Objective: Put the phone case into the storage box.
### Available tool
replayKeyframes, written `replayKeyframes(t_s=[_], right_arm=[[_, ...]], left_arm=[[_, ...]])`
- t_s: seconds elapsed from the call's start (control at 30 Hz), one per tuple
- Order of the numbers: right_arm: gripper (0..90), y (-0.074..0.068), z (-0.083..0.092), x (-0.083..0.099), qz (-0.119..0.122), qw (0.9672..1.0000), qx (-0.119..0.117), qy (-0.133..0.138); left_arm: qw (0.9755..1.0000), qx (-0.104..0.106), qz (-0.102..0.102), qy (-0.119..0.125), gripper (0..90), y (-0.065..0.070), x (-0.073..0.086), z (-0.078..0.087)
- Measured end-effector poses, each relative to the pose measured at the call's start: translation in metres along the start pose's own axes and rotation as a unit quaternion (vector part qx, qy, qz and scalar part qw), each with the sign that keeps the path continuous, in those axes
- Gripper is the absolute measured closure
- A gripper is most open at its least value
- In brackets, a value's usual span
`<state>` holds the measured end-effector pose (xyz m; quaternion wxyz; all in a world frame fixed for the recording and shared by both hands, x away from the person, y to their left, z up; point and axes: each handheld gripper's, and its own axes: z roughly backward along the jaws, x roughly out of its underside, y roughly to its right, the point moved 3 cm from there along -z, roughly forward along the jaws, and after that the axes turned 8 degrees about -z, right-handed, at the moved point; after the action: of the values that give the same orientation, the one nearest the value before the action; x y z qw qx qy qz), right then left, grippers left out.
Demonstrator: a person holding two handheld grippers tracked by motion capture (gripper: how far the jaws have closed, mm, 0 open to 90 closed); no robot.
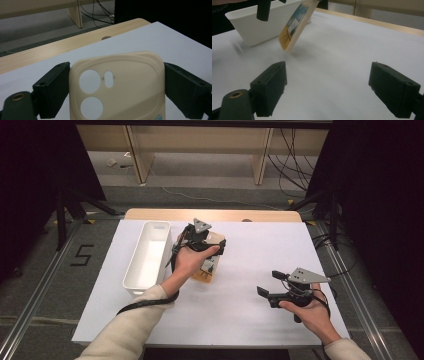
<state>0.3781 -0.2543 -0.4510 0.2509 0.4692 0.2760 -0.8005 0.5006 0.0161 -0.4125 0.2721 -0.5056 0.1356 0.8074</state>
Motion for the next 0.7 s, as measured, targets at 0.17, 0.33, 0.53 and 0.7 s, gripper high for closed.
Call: replayKeyframes(t_s=[0.17, 0.33, 0.53, 0.7], right_arm=[[15.8, 0.0, 0.0, 0.0, 0.0, 1.0, 0.0, -0.001], [15.8, -0.001, -0.001, 0.0, -0.001, 1.0, -0.001, 0.0], [15.7, -0.001, 0.0, 0.0, 0.0, 1.0, -0.001, 0.0], [15.7, -0.001, -0.001, 0.0, 0.0, 1.0, 0.001, 0.0]], left_arm=[[1.0, 0.002, -0.003, 0.007, 11.3, 0.001, 0.001, 0.008], [0.9999, 0.002, -0.005, 0.014, 11.3, 0.002, 0.0, 0.017], [0.9998, 0.004, -0.007, 0.018, 11.3, 0.001, 0.001, 0.022], [0.9998, 0.004, -0.009, 0.019, 11.3, 0.0, 0.002, 0.028]])
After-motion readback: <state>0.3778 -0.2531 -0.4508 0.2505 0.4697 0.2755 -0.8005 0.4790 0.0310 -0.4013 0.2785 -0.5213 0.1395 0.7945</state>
